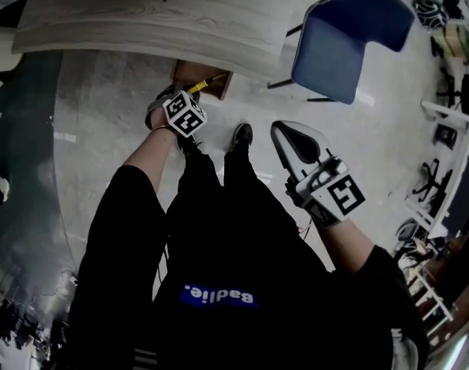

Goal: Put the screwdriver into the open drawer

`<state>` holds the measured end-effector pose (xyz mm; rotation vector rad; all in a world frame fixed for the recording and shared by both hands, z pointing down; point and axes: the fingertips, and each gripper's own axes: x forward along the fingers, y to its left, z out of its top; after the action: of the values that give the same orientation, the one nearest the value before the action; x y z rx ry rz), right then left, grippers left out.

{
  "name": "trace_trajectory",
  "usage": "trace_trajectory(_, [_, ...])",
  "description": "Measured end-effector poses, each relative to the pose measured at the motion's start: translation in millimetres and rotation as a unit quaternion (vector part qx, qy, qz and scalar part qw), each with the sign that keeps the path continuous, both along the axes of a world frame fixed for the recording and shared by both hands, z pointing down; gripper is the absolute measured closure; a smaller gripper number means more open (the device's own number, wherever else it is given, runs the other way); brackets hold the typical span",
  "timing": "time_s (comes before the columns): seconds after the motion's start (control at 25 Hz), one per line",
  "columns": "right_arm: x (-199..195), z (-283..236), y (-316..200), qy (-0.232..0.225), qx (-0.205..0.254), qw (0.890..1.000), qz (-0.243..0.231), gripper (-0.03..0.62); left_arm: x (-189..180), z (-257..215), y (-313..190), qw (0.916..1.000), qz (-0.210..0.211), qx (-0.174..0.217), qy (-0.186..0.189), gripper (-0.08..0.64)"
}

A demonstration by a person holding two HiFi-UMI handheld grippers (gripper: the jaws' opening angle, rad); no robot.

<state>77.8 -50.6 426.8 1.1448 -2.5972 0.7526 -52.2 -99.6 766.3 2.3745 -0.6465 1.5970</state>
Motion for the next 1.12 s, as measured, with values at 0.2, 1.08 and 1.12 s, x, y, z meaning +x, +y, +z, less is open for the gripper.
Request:
trace_trajectory(0.2, [2.0,1.1,0.0,0.001,-0.003,1.000,0.004,0.565,-3.4,8.3,-2.0,0.9996,0.018,-0.008,-0.021,0.482])
trace_trajectory(1.08, [6.9,10.2,4.6,0.020,-0.008,1.000,0.012,0.565,-9.2,40.7,-9.5,0.9970,0.033,-0.025,-0.065,0.482])
trace_trajectory(1.12, [7.0,10.7,4.8,0.020,-0.009,1.000,0.012,0.565,-8.8,42.2,-9.6,0.9969,0.033,-0.027,-0.067,0.482])
